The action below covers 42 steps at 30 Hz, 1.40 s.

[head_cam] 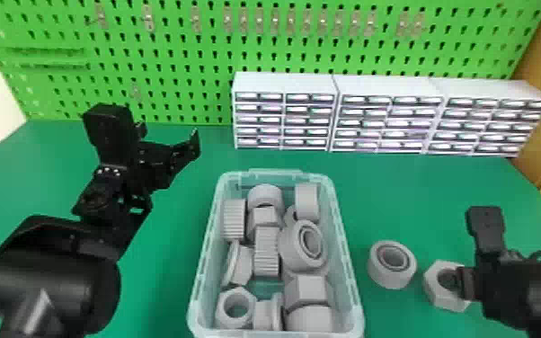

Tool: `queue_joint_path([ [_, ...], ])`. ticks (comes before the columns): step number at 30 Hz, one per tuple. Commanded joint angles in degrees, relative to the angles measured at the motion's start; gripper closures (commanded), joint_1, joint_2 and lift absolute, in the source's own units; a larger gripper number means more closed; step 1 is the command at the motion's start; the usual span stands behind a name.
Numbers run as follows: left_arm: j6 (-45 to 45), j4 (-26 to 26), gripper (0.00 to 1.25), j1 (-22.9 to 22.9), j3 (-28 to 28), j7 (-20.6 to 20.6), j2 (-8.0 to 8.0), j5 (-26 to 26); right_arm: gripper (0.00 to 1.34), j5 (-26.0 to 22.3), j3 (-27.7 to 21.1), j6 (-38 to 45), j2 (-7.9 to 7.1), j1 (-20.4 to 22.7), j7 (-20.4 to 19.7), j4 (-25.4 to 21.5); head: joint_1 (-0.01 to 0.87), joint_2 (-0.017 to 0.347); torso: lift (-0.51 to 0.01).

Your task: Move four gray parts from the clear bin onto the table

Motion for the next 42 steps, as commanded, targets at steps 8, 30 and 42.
queue_joint_path([
  [8,-2.3,0.0,0.24,0.3,1.4,0.1,-1.19,4.3,0.85,-0.1,0.2,0.1,0.1,-0.1,0.0,0.1,0.678,0.034,-0.05],
  [30,-4.4,0.6,0.24,0.3,-1.0,5.0,0.39,8.2,0.51,-2.5,2.0,0.3,-0.6,-2.1,0.0,-1.8,0.678,0.034,-0.05],
  [42,-7.5,0.9,0.24,1.0,2.1,1.6,-1.63,0.8,0.5,-1.1,4.9,2.5,-0.25,-5.7,0.0,-5.2,0.678,0.034,-0.05],
])
